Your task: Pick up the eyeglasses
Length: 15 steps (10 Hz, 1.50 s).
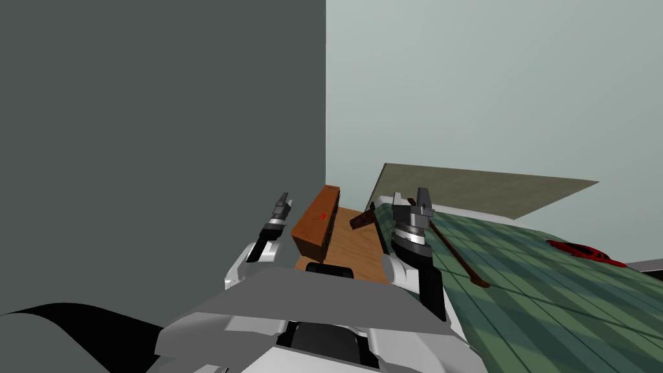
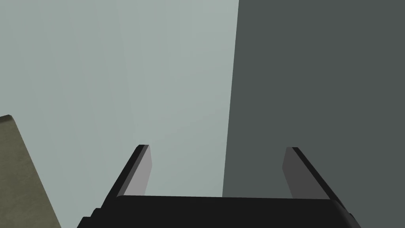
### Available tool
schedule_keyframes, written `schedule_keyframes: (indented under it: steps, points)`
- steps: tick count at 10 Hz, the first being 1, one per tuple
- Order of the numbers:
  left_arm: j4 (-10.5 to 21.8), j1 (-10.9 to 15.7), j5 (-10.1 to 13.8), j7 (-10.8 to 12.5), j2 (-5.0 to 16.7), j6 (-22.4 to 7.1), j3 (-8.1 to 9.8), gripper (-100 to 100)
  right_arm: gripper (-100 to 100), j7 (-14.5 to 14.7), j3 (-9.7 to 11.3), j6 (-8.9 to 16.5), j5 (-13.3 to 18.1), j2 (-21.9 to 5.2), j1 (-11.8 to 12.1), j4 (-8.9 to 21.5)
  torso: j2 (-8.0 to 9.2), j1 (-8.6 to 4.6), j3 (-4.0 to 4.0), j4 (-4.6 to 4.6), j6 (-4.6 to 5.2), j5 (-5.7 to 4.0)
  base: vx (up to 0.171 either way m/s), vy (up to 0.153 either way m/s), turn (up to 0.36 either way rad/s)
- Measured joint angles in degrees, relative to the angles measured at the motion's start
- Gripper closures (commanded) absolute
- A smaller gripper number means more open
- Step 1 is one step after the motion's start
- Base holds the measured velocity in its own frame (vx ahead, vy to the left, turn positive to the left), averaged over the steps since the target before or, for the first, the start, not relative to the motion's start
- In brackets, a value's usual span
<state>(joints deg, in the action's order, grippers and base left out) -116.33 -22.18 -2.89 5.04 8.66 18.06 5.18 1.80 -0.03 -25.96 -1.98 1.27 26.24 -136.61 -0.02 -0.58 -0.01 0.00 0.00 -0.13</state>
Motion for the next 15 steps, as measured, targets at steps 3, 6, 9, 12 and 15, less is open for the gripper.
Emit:
schedule_keyframes:
  steps: [3, 6, 9, 12, 15]
  points:
    - [4.61, 2.55, -0.35, 0.93, 0.36, -0.22, 2.52, -100, 0, 0.00, 0.00, 0.00, 0.00, 0.00, 0.00, 0.00, -0.06, -0.12, -0.03, -0.01, 0.00, -0.02, 0.003, -0.198, 0.060]
    - [9.85, 5.69, -0.34, 2.13, 0.80, -1.25, 5.22, -100, 0, 0.00, 0.00, 0.00, 0.00, 0.00, 0.00, 0.00, -0.10, -0.05, -0.06, -0.02, 0.01, -0.02, 0.021, -0.187, 0.046]
    - [14.19, 7.72, -0.16, 3.13, 0.44, -2.23, 7.25, -100, 0, 0.00, 0.00, 0.00, 0.00, 0.00, 0.00, 0.00, -0.13, 0.05, -0.07, -0.03, 0.00, 0.00, 0.022, -0.160, 0.062]
    - [18.59, 9.46, 0.54, 4.24, 0.20, -2.99, 9.14, -100, 0, 0.00, 0.00, 0.00, 0.00, 0.00, 0.01, 0.00, -0.23, -0.02, -0.13, -0.05, 0.00, -0.02, 0.044, -0.148, 0.040]
    - [22.46, 11.10, 1.18, 4.94, -0.10, -3.80, 10.32, -100, 0, 0.00, -0.01, 0.00, 0.00, -0.01, 0.01, -0.01, -0.26, 0.24, -0.15, -0.06, 0.00, 0.02, 0.064, -0.112, 0.046]
